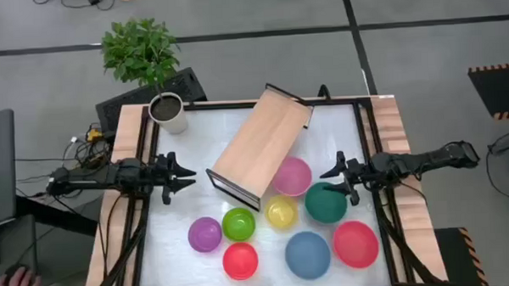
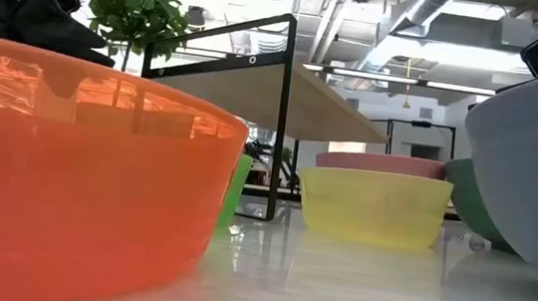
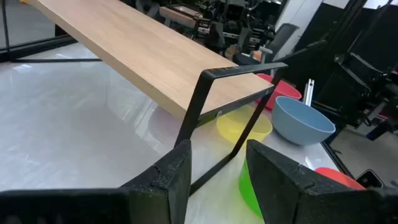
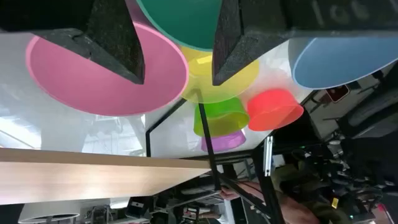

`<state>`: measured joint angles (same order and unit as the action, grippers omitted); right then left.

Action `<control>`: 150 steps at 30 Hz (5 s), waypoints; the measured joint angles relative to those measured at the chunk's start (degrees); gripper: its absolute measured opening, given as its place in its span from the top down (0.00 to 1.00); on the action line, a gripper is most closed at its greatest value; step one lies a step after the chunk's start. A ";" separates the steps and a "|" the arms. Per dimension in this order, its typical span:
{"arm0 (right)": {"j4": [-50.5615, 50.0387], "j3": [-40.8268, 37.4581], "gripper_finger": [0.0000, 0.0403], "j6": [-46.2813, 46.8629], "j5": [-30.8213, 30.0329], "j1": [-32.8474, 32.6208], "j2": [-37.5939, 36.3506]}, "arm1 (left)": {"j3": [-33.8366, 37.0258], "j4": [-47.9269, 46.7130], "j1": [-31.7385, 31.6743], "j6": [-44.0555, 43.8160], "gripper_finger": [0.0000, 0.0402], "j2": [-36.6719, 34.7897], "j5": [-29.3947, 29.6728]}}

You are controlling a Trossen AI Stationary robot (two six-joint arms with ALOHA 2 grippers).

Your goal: Place and stack bowls onto a shelf

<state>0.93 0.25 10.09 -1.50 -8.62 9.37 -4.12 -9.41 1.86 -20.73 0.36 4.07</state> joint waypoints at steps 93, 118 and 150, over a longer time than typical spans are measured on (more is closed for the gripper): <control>10.98 1.94 0.47 35.79 -4.48 3.41 0.03 | -2.05 44.43 0.19 -26.33 0.65 5.73 15.43; -22.21 37.57 0.46 38.54 2.88 2.67 15.28 | -27.03 23.38 0.21 -21.22 0.65 18.77 17.45; -62.16 45.22 0.37 41.89 -2.93 -0.24 58.17 | -28.07 -0.29 0.19 -23.39 0.65 18.77 20.72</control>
<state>-61.23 45.47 51.97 -4.43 -8.86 67.53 -32.18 -9.70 2.04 -44.12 19.14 24.78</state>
